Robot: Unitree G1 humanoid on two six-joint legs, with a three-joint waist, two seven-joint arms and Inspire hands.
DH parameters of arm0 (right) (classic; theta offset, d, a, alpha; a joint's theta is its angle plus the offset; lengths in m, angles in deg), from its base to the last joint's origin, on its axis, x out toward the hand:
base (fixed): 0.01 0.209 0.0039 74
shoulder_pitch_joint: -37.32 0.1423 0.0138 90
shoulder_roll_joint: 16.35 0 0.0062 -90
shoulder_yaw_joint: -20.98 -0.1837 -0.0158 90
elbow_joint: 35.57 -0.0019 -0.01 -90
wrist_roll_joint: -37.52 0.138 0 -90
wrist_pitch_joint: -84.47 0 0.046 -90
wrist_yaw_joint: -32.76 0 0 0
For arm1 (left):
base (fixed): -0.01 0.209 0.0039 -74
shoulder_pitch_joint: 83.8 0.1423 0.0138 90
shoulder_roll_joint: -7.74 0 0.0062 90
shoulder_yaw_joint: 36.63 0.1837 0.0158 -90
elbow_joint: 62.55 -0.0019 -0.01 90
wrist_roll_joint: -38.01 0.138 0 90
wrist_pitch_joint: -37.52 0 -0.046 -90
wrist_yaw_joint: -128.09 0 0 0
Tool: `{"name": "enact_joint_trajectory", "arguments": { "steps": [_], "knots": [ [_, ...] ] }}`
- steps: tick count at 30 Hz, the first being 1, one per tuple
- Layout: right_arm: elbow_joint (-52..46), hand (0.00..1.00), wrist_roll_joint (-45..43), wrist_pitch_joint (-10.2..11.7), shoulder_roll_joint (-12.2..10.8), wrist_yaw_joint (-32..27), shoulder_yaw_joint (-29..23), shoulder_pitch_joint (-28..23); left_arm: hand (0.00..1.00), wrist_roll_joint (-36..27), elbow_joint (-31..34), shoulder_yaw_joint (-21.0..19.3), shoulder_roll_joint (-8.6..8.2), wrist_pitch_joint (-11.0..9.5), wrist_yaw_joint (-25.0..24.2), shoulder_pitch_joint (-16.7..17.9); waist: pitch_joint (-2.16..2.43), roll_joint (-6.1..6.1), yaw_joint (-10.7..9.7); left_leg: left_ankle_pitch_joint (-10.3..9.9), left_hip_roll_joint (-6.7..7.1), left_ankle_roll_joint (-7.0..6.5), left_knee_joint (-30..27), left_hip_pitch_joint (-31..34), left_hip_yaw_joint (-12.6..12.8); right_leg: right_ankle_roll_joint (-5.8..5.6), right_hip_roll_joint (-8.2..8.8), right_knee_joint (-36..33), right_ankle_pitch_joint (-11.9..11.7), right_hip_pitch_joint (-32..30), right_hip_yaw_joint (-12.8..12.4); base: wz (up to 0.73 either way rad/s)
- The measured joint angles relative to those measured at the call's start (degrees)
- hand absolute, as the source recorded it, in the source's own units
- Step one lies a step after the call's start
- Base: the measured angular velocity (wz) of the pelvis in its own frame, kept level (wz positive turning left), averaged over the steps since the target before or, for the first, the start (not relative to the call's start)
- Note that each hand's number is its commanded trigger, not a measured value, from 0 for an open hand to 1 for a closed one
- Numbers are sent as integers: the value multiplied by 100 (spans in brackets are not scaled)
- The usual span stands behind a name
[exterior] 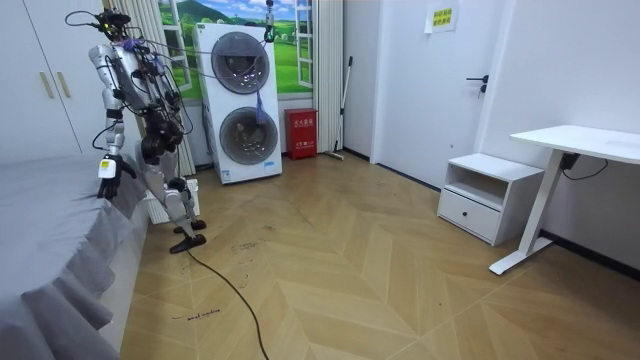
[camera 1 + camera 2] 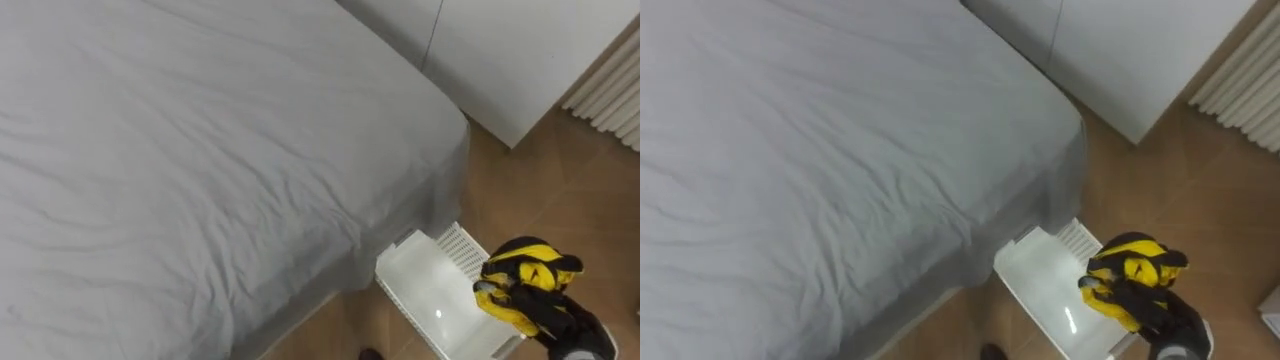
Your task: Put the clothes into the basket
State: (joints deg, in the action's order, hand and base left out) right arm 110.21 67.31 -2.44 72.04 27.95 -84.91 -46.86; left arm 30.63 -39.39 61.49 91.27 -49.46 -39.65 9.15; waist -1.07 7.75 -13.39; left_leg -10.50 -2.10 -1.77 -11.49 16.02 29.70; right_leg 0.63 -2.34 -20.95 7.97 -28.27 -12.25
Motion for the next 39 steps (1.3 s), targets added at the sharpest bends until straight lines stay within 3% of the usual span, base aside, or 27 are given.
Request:
{"name": "enact_joint_trajectory", "arguments": {
  "steps": [1, 3, 4, 16, 33, 39],
  "knots": [
    [67, 100, 74, 7, 1, -7, 21, 23, 0, -61, 0, 21, 1, -21, 2, -22, 5, 16, 4, 7, -4, -2, -10, 52, -7, 3, 3, -6, -2, -44, 16, 5],
    [198, 29, 205, 64, 16, -34, 69, 80, 0, -204, 3, 123, 20, -93, 3, -36, -9, 44, 4, 12, -4, -8, -20, 117, -25, 3, 11, -26, -2, -104, 41, 9],
    [250, 0, 281, 75, 28, -65, 109, 96, 0, -208, 28, 143, 28, -102, 4, -71, -6, 56, 5, 23, 3, -17, -27, 163, -45, 4, 22, -58, 1, -154, 64, 14],
    [1075, 0, 641, 233, 46, 78, 130, 240, 0, -212, 43, 348, 26, -216, 108, -172, -20, 39, 133, 100, 44, -26, 0, 232, -178, 12, 44, -13, 17, -161, 157, 5],
    [1105, 0, 701, 335, 48, 123, 125, 130, 0, -330, 18, 463, 30, -455, 257, -132, -36, -70, 115, 110, 75, -42, 13, 167, -335, 3, 129, 31, 37, -28, 297, 4],
    [1189, 0, 759, 353, 47, 226, 124, -75, 0, -323, -28, 463, 52, -479, 145, -92, -40, -131, 114, 110, 74, -42, 18, -38, -448, -5, 141, 143, 43, 279, 403, 9]
  ]
}}
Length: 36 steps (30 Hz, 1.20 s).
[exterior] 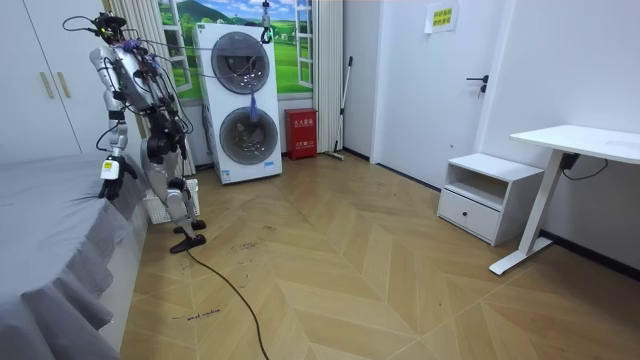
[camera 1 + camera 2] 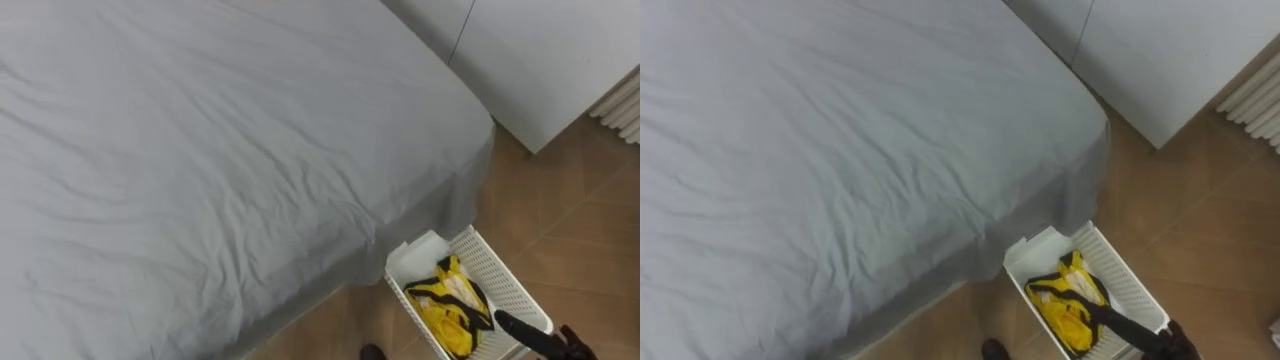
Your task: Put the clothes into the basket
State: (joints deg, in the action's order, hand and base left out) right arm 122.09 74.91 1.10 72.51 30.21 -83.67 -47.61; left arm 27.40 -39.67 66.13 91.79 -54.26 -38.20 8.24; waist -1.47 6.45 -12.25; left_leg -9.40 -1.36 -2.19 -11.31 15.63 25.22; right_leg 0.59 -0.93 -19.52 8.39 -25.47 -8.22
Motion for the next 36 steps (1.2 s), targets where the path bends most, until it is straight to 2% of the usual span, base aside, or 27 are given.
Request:
{"name": "enact_joint_trajectory", "arguments": {
  "steps": [2, 6, 10, 13, 16, 18, 21, 23, 28, 31, 36],
  "knots": [
    [46, 0, 55, 0, -5, 65, 1, -129, 0, 0, -19, -5, 3, -82, -82, 70, 0, -13, 5, 0, -7, 0, 13, -142, -41, 3, 19, 100, 2, 209, 73, 12],
    [106, 0, 49, -4, -14, 191, 11, -399, 0, 9, -5, -26, 5, -84, -204, 102, 11, -36, 3, -1, -4, 2, 58, -387, -226, 7, 82, 309, 0, 615, 268, 25],
    [126, 0, 45, -27, -163, 371, 35, -741, 0, 407, 119, -263, -1, -86, -326, 231, 21, -152, 16, 0, 10, 4, 129, -728, -527, 11, 111, 566, 10, 1173, 568, 38],
    [169, 0, 64, -64, -329, 480, 254, -919, 0, 602, 282, -319, -19, -90, -305, 331, 67, -292, 56, -2, 31, 7, 176, -986, -716, 11, 140, 784, 12, 1611, 789, 40],
    [292, 0, 23, -180, -495, 580, 367, -1043, 0, 649, 316, -357, -61, -91, -300, 425, 149, -456, 173, -13, 64, 22, 216, -1333, -930, -5, 169, 1018, 19, 2096, 945, 35],
    [374, 0, -148, -255, -553, 667, 618, -1035, 0, 671, 303, -363, -80, -107, -292, 426, 163, -527, 210, -16, 114, 23, 293, -1514, -1088, -31, 207, 1094, 71, 2327, 1103, 39],
    [425, 0, -281, -284, -622, 732, 846, -1038, 0, 678, 284, -380, -133, -120, -291, 403, 148, -573, 366, -18, 121, 20, 305, -1594, -1186, -40, 245, 1097, 78, 2462, 1216, 20],
    [527, 0, -594, -325, -719, 808, 906, -1041, 0, 758, 309, -566, -211, -123, -291, 393, 136, -605, 474, -29, 143, 3, 312, -1635, -1300, -61, 271, 1101, 108, 2560, 1337, 28],
    [589, 0, -1089, -483, -767, 889, 1146, -989, 0, 793, 309, -678, -285, -122, -292, 409, 111, -645, 659, -39, 187, -4, 392, -1704, -1493, -87, 295, 1098, 150, 2655, 1479, 20],
    [596, 0, -1230, -479, -783, 896, 1283, -910, 0, 909, 306, -775, -300, -124, -294, 404, 111, -698, 765, -40, 211, -6, 393, -1694, -1594, -89, 307, 1121, 155, 2683, 1574, 13],
    [593, 0, -1328, -488, -794, 899, 1604, -813, 0, 1031, 294, -1028, -420, -132, -294, 392, 112, -743, 965, -39, 219, -6, 357, -1693, -1648, -89, 318, 1170, 155, 2804, 1635, 9]
  ]
}}
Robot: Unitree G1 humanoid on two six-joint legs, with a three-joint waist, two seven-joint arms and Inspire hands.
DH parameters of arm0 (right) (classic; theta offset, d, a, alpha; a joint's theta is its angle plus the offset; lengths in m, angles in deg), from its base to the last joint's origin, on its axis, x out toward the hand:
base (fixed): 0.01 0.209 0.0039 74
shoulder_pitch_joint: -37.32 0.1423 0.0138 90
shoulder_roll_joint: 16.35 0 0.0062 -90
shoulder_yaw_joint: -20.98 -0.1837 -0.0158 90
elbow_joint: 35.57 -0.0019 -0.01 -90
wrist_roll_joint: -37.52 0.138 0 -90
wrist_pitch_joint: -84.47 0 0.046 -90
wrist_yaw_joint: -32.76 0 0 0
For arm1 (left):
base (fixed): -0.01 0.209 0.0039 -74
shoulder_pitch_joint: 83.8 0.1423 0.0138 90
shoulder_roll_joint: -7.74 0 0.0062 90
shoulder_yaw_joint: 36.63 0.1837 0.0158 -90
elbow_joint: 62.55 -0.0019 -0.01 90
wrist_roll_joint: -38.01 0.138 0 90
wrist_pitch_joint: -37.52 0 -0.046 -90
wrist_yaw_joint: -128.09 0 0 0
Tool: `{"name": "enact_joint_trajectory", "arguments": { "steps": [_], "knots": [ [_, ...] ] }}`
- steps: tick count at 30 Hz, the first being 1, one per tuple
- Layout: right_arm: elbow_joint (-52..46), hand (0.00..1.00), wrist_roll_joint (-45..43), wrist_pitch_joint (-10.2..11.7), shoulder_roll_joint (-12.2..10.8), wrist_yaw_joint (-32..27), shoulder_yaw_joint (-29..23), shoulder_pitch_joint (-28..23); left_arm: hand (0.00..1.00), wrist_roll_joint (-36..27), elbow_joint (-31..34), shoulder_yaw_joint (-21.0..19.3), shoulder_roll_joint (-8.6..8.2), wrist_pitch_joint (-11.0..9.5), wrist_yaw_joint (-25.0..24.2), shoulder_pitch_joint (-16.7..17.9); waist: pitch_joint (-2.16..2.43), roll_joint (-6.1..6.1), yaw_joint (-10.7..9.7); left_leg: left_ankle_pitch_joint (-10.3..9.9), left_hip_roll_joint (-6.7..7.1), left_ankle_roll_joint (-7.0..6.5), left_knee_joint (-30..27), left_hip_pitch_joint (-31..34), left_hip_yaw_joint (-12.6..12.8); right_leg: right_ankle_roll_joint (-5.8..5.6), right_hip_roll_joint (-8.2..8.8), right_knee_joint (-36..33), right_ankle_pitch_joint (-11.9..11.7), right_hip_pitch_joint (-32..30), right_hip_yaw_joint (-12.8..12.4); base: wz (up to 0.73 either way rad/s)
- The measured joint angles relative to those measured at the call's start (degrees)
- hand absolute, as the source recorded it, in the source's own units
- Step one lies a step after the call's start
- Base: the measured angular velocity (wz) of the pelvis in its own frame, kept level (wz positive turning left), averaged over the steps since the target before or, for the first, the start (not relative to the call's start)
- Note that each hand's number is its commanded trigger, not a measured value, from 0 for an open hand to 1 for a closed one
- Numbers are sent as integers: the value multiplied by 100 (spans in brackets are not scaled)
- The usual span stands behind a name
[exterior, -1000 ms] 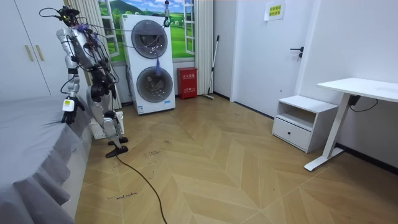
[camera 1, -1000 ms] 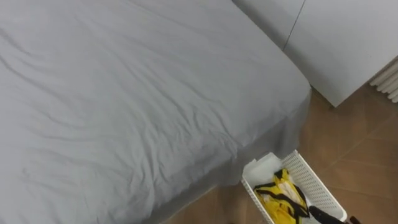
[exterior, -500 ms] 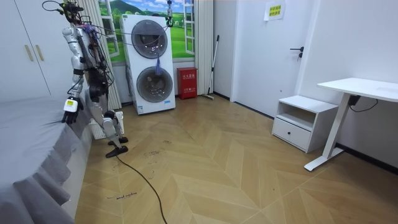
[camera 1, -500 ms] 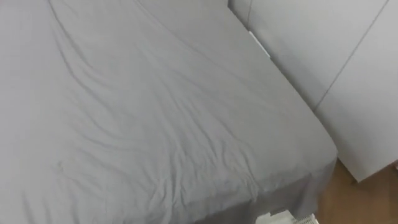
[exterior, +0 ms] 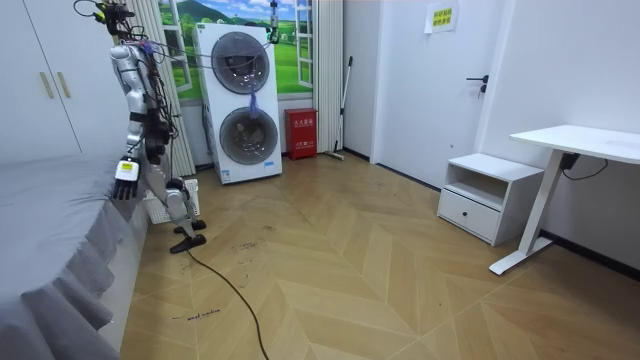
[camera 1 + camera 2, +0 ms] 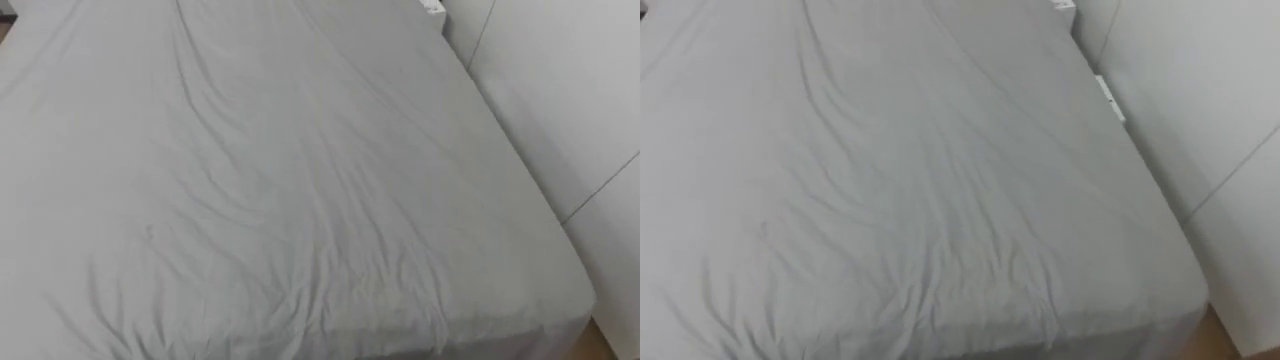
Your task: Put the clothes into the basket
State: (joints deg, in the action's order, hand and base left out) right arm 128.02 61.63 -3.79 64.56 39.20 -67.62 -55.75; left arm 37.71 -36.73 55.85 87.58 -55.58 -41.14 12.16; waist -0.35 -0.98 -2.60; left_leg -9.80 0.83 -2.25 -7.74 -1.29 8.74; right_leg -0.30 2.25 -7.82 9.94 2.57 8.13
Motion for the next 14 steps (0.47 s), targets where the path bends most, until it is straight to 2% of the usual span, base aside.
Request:
{"name": "enact_joint_trajectory", "arguments": {
  "steps": [5, 14],
  "knots": [
    [-1, 0, -97, -61, -40, -12, 290, 121, 0, 5, -21, -11, -60, 9, 0, 11, -10, -7, 145, 1, 17, -1, -8, -39, -60, -8, 25, 16, 17, 68, 73, 5],
    [-14, 0, -208, -58, -62, -182, 473, 152, 0, -4, -76, -43, -67, 18, -18, 27, -50, -42, 166, -6, 72, -11, 0, -134, -98, -25, 32, 21, 35, 190, 57, 3]
  ]
}}
